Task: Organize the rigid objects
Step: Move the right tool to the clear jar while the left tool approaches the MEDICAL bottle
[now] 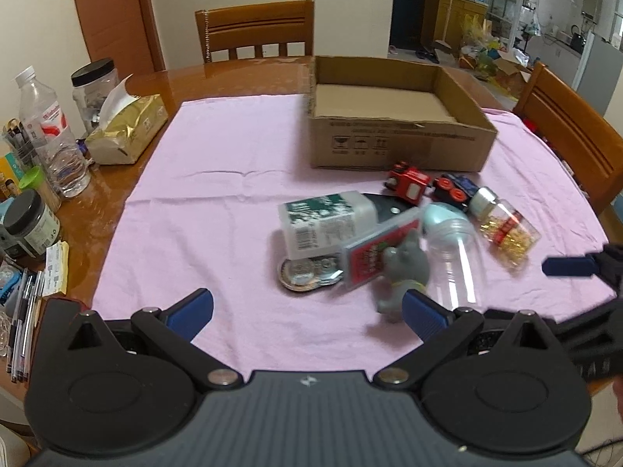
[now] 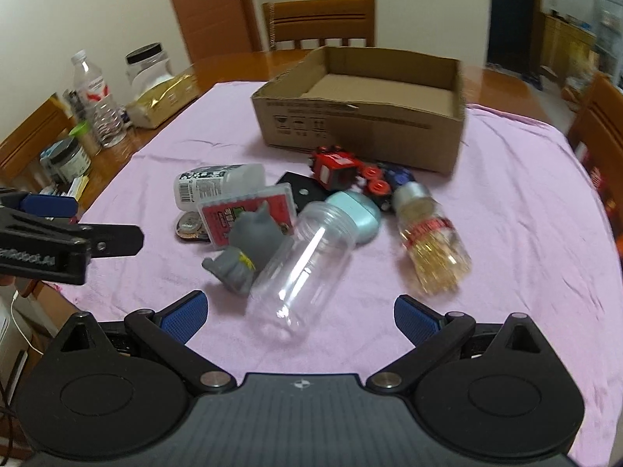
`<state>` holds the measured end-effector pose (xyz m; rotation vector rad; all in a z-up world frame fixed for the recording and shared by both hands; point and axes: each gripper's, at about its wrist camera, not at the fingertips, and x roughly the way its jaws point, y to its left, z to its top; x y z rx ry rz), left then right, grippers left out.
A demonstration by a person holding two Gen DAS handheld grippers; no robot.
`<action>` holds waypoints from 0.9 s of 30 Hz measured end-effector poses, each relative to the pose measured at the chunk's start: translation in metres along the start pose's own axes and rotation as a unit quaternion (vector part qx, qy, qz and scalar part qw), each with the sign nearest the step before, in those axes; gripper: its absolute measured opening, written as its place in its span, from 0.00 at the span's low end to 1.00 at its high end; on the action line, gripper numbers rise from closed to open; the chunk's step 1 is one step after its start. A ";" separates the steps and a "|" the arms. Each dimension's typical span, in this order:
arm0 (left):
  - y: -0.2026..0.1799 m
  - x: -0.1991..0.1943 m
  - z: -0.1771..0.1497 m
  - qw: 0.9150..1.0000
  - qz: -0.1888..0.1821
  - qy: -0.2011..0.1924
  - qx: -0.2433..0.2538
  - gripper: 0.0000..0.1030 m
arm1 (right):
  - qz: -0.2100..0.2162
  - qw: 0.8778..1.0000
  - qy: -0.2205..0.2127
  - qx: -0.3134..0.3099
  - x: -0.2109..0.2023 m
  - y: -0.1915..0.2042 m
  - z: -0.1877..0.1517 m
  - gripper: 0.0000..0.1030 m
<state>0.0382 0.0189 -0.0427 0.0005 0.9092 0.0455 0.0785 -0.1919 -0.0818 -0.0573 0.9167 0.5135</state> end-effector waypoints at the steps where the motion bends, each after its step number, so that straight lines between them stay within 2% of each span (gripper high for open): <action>1: 0.004 0.002 0.001 1.000 0.002 0.001 -0.002 0.99 | 0.007 1.000 0.003 -0.007 0.006 -0.001 0.006 1.00; 10: 0.037 0.013 0.004 0.999 0.010 0.011 -0.029 0.99 | 0.037 0.995 0.020 -0.095 0.059 0.004 0.058 1.00; 14: 0.046 0.017 0.004 0.999 0.014 0.016 -0.040 0.99 | 0.072 0.988 0.056 -0.121 0.077 0.008 0.068 1.00; 17: 0.050 0.019 0.005 0.999 0.013 0.018 -0.043 0.99 | 0.096 0.985 0.080 -0.122 0.078 0.008 0.065 1.00; 27: 0.045 0.023 0.008 0.999 -0.003 0.018 -0.029 0.99 | 0.075 0.984 0.129 -0.094 0.052 0.013 0.023 1.00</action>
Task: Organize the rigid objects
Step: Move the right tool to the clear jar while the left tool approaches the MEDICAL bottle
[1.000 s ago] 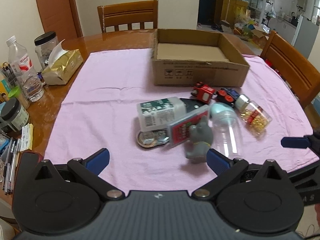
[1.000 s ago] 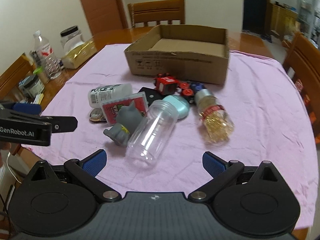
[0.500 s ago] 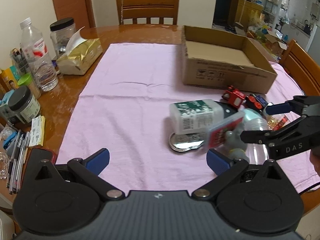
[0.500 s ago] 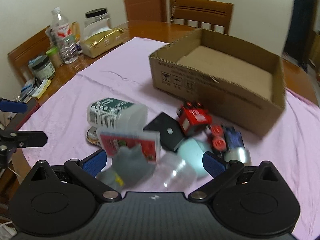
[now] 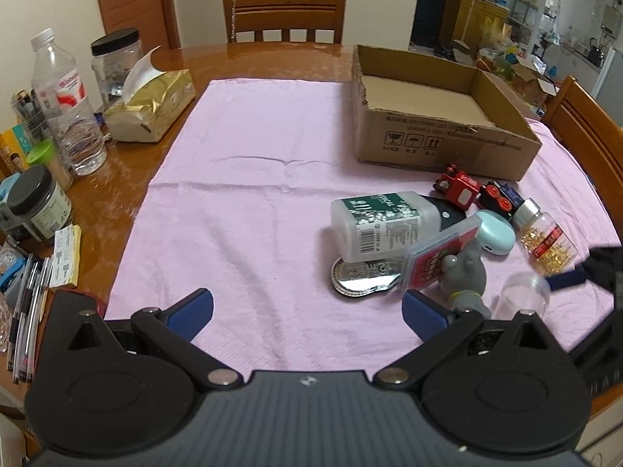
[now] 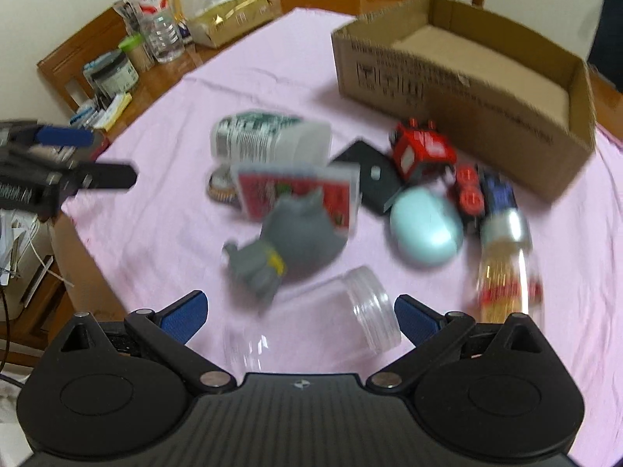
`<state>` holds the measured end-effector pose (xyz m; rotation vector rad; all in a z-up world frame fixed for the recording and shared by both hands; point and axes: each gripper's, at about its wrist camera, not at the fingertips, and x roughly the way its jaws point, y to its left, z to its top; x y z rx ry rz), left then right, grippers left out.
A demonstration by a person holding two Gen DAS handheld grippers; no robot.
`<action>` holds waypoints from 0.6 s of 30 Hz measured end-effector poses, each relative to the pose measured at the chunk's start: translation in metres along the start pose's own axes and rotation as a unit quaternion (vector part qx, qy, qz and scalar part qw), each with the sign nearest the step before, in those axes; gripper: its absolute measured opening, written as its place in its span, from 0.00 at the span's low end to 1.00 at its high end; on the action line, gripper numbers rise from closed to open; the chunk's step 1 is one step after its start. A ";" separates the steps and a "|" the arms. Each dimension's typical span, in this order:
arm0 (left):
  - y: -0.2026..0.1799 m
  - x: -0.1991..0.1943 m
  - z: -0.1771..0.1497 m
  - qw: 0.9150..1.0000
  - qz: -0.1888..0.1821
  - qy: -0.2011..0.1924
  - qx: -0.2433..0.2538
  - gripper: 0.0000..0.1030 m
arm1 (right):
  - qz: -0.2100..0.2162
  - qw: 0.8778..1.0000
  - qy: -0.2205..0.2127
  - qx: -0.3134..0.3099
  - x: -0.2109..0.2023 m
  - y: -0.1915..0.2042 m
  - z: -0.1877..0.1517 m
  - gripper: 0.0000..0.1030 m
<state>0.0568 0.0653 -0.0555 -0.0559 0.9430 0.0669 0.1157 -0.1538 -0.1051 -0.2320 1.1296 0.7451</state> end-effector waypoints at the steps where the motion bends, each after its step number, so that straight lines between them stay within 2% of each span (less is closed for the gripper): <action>1: -0.001 0.000 0.000 1.000 -0.002 -0.001 0.002 0.99 | -0.005 1.000 0.004 0.006 -0.001 0.004 -0.006 1.00; 5: -0.005 0.002 0.002 1.000 -0.011 -0.001 0.009 0.99 | -0.036 0.999 -0.001 0.025 -0.003 0.021 -0.021 1.00; 8: -0.009 0.003 0.003 1.000 -0.016 0.000 0.018 0.99 | -0.088 0.995 -0.013 0.040 0.002 0.030 -0.025 1.00; 14: -0.014 0.005 0.006 0.999 -0.029 -0.001 0.036 0.99 | -0.175 0.981 -0.014 0.086 0.010 0.012 -0.032 1.00; 18: -0.016 0.011 0.015 0.998 -0.037 0.001 0.048 0.99 | -0.174 0.979 -0.008 0.109 0.014 -0.001 -0.039 1.00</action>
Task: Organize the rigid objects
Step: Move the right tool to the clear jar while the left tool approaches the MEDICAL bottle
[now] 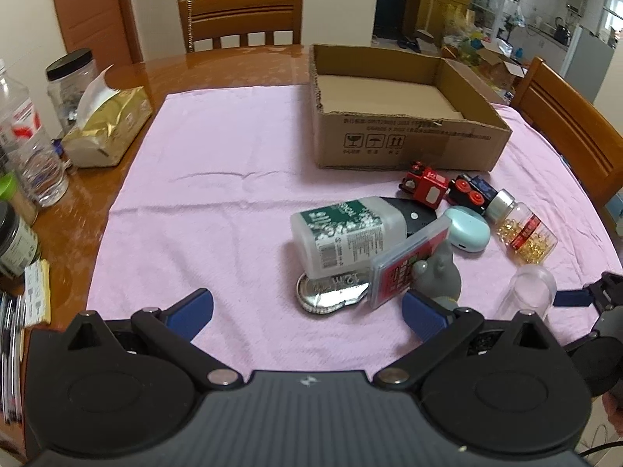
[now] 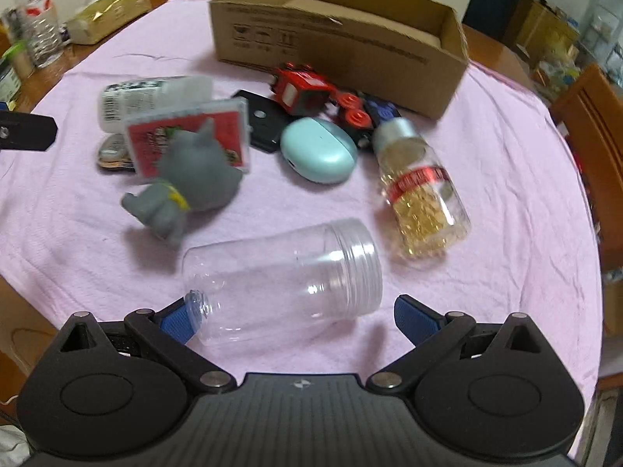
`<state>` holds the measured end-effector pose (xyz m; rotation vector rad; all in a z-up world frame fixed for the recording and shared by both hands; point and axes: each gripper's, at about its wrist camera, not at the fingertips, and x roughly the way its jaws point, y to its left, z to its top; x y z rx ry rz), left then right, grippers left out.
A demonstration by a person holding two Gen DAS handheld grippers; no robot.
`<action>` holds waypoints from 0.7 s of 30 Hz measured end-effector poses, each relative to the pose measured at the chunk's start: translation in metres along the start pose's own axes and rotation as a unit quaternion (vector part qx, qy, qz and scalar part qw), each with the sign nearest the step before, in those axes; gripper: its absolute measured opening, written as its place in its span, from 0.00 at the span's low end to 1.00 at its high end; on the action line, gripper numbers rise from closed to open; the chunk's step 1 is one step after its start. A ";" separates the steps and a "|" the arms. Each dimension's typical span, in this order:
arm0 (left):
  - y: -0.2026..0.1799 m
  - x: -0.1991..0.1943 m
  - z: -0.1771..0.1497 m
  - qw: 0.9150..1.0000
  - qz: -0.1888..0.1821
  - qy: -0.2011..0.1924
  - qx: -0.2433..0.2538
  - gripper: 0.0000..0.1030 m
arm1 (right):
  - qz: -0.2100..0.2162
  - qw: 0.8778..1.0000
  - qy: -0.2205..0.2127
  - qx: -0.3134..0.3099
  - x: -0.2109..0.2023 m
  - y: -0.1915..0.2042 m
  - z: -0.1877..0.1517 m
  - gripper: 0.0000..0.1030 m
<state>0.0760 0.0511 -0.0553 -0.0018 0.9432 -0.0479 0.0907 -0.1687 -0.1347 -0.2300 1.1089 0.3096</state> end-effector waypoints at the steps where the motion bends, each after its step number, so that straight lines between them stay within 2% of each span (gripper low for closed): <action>1: 0.000 0.002 0.004 1.000 -0.002 0.001 0.003 0.99 | 0.003 1.000 0.004 0.002 0.002 -0.001 -0.001 1.00; 9: -0.006 0.034 0.052 0.999 -0.032 -0.011 0.015 0.99 | 0.014 0.999 0.023 0.018 0.010 -0.002 -0.001 1.00; 13: -0.016 0.069 0.073 0.999 -0.036 0.006 0.026 0.99 | 0.008 0.999 0.022 0.032 0.009 0.000 -0.001 1.00; 17: -0.023 0.096 0.077 0.997 -0.038 0.043 0.049 0.99 | 0.003 0.999 0.012 0.043 0.012 0.000 -0.003 1.00; 21: -0.018 0.099 0.070 0.996 -0.029 0.051 0.069 0.99 | 0.001 0.999 0.009 0.047 0.011 0.001 -0.004 1.00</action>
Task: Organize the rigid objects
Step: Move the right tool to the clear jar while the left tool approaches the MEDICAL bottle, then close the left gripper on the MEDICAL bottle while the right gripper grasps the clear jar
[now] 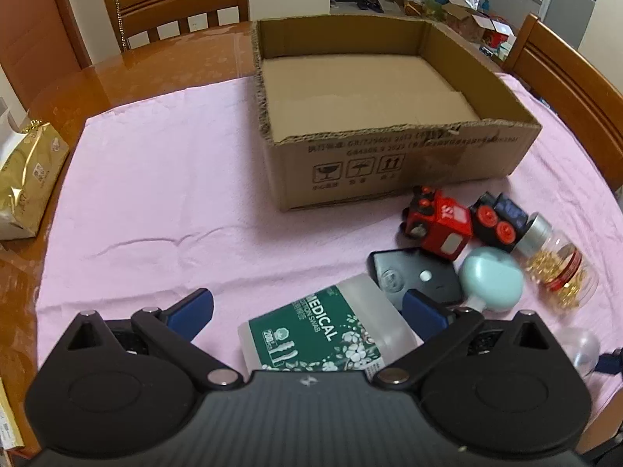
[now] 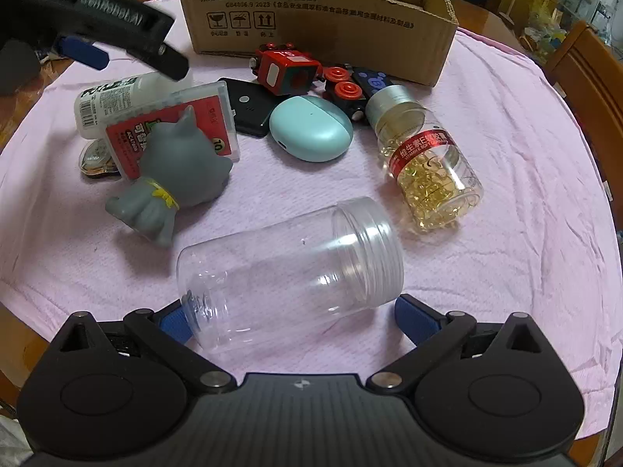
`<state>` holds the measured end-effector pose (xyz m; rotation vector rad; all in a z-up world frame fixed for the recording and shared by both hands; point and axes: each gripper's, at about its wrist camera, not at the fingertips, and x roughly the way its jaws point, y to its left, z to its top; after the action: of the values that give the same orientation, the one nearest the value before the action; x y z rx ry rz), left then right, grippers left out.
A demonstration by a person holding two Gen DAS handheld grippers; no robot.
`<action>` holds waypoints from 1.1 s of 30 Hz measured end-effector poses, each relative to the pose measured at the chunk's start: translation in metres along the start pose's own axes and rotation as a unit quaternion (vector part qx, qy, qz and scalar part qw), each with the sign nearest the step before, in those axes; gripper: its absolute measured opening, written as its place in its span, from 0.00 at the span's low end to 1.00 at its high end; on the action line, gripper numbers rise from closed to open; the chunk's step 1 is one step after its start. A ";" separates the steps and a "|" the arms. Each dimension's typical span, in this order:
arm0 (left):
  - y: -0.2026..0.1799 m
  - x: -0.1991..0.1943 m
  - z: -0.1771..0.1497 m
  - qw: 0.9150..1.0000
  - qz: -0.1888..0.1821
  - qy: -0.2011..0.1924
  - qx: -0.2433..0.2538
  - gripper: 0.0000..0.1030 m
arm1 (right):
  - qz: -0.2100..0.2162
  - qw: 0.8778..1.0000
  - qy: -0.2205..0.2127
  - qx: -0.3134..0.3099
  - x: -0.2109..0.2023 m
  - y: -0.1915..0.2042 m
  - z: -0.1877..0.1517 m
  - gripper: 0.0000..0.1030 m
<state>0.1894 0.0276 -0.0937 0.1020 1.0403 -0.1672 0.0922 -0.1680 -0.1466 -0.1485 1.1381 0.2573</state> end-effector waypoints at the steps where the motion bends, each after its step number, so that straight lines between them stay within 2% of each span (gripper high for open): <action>1: 0.003 -0.001 -0.002 1.000 0.003 0.002 0.004 0.99 | 0.000 1.000 0.000 0.000 0.000 0.000 0.000 1.00; 12: 0.043 -0.003 -0.035 0.999 0.037 0.003 0.034 0.99 | 0.002 1.000 -0.007 -0.006 -0.003 0.001 -0.002 1.00; 18: 0.052 0.010 -0.041 0.999 0.021 -0.010 0.039 0.99 | 0.007 1.000 -0.018 -0.016 -0.003 -0.001 -0.004 1.00; 24: 0.057 0.024 -0.045 1.000 0.003 0.000 0.029 1.00 | 0.009 1.000 -0.019 -0.019 -0.004 -0.001 -0.004 1.00; 26: 0.061 0.024 -0.047 1.000 -0.006 -0.005 0.015 0.99 | 0.009 1.000 -0.017 -0.019 -0.004 -0.001 -0.004 1.00; 33: 0.062 0.022 -0.049 1.000 -0.003 -0.007 0.028 0.99 | 0.012 0.999 0.005 -0.029 -0.001 -0.001 0.004 1.00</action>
<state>0.1706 0.0945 -0.1371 0.1478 1.0231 -0.2012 0.0956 -0.1676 -0.1439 -0.1882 1.1427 0.3112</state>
